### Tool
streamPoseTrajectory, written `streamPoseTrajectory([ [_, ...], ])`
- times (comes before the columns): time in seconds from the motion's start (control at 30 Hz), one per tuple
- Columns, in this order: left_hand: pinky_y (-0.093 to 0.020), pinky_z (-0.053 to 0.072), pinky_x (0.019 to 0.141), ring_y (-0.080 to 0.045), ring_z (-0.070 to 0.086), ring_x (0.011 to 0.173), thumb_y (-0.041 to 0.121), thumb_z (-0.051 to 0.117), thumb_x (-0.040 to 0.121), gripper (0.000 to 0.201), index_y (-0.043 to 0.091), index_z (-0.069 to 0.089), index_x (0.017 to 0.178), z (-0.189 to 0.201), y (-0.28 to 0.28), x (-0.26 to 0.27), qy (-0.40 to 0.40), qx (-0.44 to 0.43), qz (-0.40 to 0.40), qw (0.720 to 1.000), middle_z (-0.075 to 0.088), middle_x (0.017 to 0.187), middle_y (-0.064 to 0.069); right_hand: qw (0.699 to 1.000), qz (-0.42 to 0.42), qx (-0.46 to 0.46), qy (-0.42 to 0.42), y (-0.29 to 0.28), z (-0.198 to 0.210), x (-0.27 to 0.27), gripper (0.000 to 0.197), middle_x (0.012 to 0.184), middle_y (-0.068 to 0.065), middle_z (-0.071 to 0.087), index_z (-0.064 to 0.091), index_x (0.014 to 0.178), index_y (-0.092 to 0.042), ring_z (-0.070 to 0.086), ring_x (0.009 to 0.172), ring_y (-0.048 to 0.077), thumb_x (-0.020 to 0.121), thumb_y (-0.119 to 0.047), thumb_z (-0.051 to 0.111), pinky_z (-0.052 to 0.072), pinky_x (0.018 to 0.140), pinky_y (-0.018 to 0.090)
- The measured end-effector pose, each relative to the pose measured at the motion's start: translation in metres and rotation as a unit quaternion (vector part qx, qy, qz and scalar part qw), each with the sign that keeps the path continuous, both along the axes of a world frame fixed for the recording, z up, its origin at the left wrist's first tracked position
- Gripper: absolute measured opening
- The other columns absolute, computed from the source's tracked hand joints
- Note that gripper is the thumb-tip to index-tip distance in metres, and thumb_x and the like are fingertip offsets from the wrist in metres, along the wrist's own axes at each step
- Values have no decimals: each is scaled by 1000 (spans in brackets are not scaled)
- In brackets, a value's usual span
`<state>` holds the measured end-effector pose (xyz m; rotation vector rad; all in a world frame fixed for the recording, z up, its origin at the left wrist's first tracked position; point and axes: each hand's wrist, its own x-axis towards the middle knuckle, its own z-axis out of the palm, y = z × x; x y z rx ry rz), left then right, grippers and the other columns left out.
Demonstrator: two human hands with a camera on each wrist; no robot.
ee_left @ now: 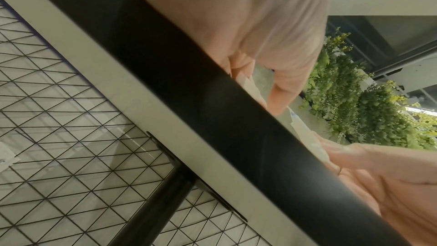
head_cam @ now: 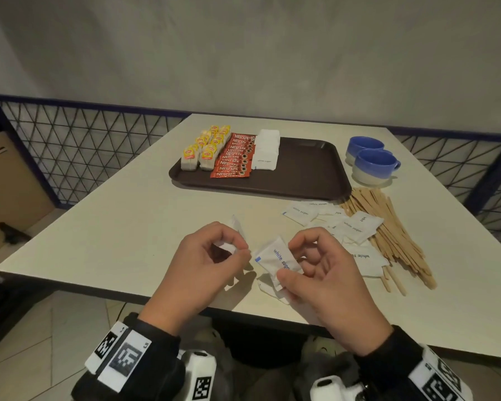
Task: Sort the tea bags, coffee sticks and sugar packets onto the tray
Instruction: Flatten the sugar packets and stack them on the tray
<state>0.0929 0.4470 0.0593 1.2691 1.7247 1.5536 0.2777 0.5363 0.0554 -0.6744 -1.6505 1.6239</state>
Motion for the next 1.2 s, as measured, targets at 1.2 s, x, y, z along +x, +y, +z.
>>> streamPoseTrajectory([
  [1.2, -33, 54, 62, -21, 66, 74, 21, 78, 80, 31, 30, 66, 107, -10, 4, -1, -43, 12, -75, 996, 70, 93, -6, 997, -6, 38, -70, -3, 0, -10, 35, 94, 16, 67, 68, 113, -24, 57, 53, 18, 88, -1, 75, 51, 51, 27],
])
